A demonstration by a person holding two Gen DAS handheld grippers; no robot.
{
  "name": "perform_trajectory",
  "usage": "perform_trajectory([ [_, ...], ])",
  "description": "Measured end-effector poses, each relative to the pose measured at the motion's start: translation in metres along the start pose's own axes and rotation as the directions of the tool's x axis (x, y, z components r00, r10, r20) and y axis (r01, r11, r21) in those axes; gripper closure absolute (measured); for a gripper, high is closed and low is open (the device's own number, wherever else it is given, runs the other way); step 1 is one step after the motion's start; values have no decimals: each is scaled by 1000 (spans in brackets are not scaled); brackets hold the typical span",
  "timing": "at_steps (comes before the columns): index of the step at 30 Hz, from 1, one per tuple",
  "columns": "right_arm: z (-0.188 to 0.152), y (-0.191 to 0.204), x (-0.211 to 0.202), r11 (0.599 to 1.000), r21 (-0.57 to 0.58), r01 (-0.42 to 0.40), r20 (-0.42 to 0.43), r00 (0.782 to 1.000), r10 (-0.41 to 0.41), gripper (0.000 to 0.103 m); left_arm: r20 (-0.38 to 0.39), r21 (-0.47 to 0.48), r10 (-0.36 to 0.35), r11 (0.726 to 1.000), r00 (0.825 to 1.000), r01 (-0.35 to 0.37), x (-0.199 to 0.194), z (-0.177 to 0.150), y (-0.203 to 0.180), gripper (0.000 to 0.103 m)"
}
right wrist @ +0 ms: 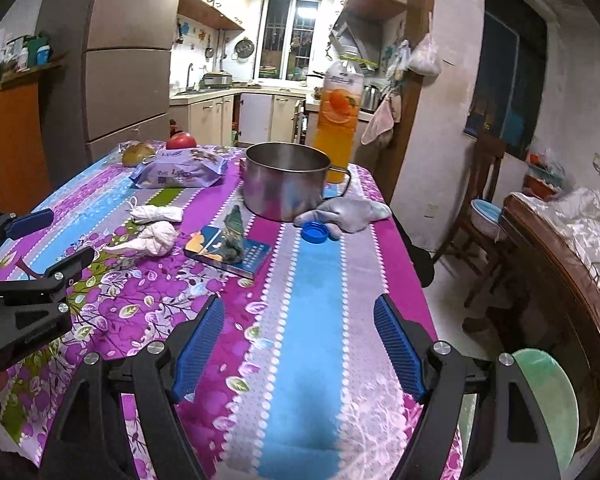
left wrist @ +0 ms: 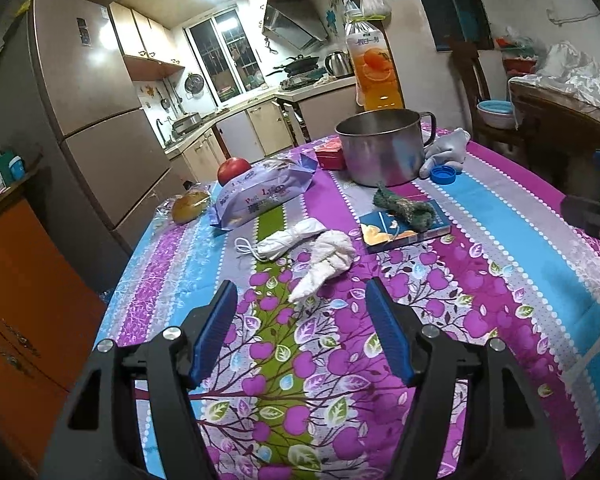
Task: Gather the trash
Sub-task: 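Move both open tools back over the table toward the remaining trash, then grasp the white towel with the left tool while the right tool grasps the green cloth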
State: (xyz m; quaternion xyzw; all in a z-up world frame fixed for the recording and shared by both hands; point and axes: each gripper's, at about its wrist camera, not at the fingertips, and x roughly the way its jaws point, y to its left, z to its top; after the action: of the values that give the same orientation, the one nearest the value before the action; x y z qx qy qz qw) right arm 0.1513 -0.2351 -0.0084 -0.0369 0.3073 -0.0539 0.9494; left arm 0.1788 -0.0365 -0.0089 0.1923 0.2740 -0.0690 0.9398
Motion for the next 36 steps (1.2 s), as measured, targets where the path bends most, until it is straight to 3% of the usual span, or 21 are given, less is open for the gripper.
perform_trajectory([
  [12,18,14,29,998,-54,-40,-29,999,38,25,1,13,5,1000,1000,-5,7,1,7,38],
  [16,29,8,45,991,-41,-130,-66,990,127,25,-28,4,-88,996,996,88,21,-1,15,42],
  [21,43,3,68,979,-45,-200,-100,976,195,32,-100,-40,-285,958,953,283,61,-5,46,60],
  [22,46,3,75,975,-51,-216,-110,972,210,32,-106,-41,-304,953,947,302,66,-6,51,61],
  [24,51,4,86,970,-60,-237,-127,965,228,32,-117,-25,-381,924,917,381,77,-6,60,61],
  [27,63,19,112,951,-111,-290,-154,950,271,32,-122,16,-411,909,904,415,86,-2,57,61],
  [29,67,30,133,939,-123,-321,-189,937,295,32,-94,26,-457,887,884,462,91,4,54,61],
  [33,73,46,179,946,-113,-303,-246,931,269,33,-92,69,-500,860,861,506,107,10,38,61],
  [36,72,46,207,951,-67,-302,-287,919,272,46,-130,75,-490,862,862,502,125,11,31,61],
])
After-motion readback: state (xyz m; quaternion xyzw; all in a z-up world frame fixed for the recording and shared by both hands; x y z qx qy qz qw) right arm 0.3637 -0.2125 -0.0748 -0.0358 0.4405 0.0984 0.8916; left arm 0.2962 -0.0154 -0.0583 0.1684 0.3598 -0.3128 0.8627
